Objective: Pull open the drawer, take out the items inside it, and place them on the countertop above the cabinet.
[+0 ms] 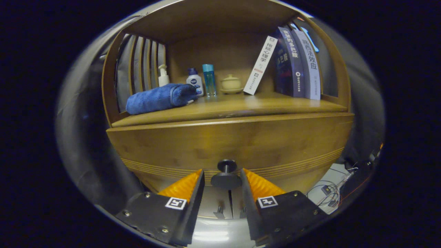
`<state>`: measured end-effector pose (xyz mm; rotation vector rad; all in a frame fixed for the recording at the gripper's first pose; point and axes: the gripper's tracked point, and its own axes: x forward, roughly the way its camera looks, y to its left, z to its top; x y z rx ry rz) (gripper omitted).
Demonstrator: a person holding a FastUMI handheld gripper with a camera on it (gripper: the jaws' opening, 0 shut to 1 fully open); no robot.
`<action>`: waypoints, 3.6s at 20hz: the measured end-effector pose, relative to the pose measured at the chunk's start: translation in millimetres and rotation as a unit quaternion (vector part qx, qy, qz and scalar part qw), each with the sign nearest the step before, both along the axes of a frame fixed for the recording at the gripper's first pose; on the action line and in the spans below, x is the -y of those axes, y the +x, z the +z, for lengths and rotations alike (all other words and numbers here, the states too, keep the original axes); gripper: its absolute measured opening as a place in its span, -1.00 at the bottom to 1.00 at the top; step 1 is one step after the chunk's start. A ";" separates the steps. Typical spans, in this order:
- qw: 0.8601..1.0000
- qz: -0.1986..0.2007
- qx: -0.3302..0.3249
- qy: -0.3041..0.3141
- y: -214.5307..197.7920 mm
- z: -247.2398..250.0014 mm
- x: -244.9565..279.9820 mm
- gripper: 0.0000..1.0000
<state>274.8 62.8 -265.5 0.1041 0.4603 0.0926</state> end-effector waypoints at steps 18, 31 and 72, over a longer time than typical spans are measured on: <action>0.999 -0.045 -0.018 0.002 -68.0 1.9 0.2 -0.38; 0.997 -0.065 -0.041 -0.006 -178.9 1.8 5.9 -0.50; 0.916 -0.141 -0.370 -0.069 -70.6 2.2 22.2 0.52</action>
